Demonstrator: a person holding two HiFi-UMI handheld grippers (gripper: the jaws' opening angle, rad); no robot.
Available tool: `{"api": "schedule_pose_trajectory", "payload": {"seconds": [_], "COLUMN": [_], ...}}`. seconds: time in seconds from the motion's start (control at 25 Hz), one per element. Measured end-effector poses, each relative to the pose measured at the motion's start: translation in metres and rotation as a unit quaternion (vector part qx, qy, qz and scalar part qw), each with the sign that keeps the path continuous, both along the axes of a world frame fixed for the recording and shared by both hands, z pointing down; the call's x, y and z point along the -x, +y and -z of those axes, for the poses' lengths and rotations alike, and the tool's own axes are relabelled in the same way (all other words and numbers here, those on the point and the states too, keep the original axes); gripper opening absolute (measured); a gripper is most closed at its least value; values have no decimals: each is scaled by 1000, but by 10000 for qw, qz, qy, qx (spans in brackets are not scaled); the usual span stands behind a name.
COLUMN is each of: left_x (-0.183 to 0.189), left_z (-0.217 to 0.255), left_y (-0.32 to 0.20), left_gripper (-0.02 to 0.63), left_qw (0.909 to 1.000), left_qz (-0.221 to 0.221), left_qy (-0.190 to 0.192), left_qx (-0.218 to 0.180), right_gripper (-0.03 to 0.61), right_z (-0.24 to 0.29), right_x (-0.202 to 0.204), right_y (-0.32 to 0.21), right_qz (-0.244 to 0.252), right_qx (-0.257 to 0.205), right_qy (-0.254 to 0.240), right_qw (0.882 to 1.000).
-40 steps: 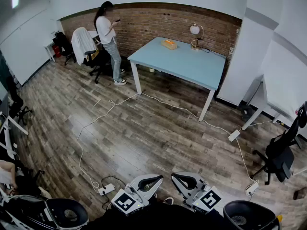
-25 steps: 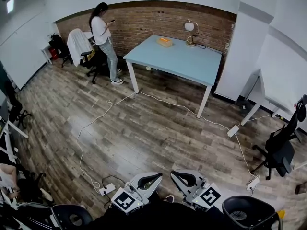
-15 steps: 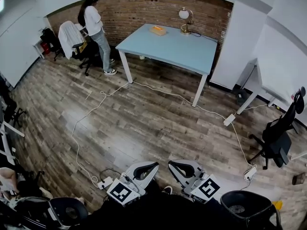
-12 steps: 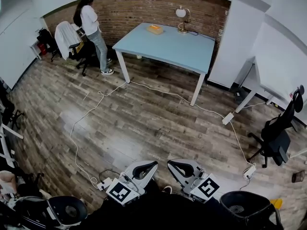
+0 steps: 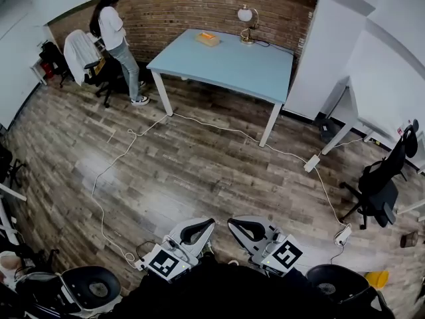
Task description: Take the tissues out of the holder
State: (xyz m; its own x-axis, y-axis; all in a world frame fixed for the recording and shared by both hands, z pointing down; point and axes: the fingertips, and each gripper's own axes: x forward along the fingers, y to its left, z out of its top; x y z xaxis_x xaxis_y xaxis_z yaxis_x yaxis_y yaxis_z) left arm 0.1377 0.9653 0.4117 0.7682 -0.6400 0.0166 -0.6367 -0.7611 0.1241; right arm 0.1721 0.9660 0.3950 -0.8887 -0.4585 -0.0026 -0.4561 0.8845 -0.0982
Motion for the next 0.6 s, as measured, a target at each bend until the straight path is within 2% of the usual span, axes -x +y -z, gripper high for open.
{"api": "schedule_pose_trajectory", "payload": {"seconds": [0.12, 0.6], "left_x": [11, 73], "left_z": [11, -2], "left_y": [-23, -89], "left_gripper": [9, 9], "left_qw": [9998, 9998], "left_qz": [-70, -153], "left_qy": [140, 118], "left_qx": [-153, 56], "right_gripper": [6, 5], "right_z": [2, -5], "right_x": [13, 73], "right_y": [-22, -91], "right_qz": [-4, -92], "right_qx": [27, 155], "right_qy": [33, 144], "right_qw": [10000, 9997]}}
